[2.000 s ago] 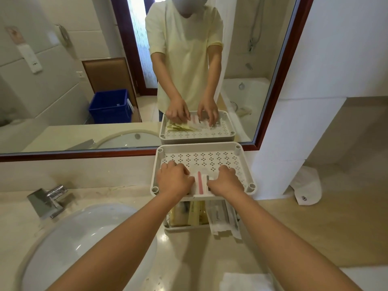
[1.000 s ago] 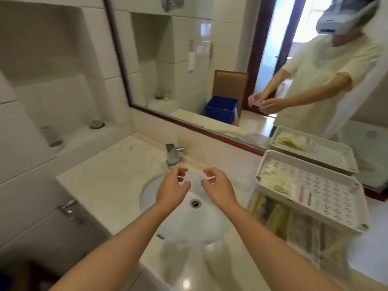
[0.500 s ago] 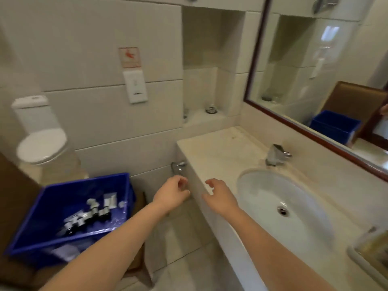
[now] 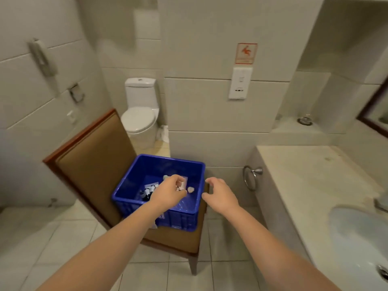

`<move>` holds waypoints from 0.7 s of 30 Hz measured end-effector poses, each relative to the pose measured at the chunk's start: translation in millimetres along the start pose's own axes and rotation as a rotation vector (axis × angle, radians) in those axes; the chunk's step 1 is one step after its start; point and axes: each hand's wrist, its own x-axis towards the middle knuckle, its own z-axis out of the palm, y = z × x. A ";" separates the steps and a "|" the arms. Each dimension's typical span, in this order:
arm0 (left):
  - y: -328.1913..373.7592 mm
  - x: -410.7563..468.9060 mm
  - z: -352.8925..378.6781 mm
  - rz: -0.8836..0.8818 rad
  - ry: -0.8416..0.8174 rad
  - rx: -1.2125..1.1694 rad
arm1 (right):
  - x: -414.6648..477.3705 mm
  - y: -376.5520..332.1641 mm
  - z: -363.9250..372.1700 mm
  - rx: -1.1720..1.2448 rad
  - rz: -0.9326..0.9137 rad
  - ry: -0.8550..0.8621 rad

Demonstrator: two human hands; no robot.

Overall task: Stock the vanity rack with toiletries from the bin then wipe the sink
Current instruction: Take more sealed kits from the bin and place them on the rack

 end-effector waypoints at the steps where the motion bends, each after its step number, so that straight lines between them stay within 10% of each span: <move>1: -8.9 2.1 -6.3 -0.018 0.010 -0.007 | 7.7 -8.5 6.4 -0.010 -0.021 -0.020; 21: -154.0 169.5 -84.9 -0.329 0.004 -0.030 | 260.0 -77.8 132.8 -0.014 -0.077 -0.340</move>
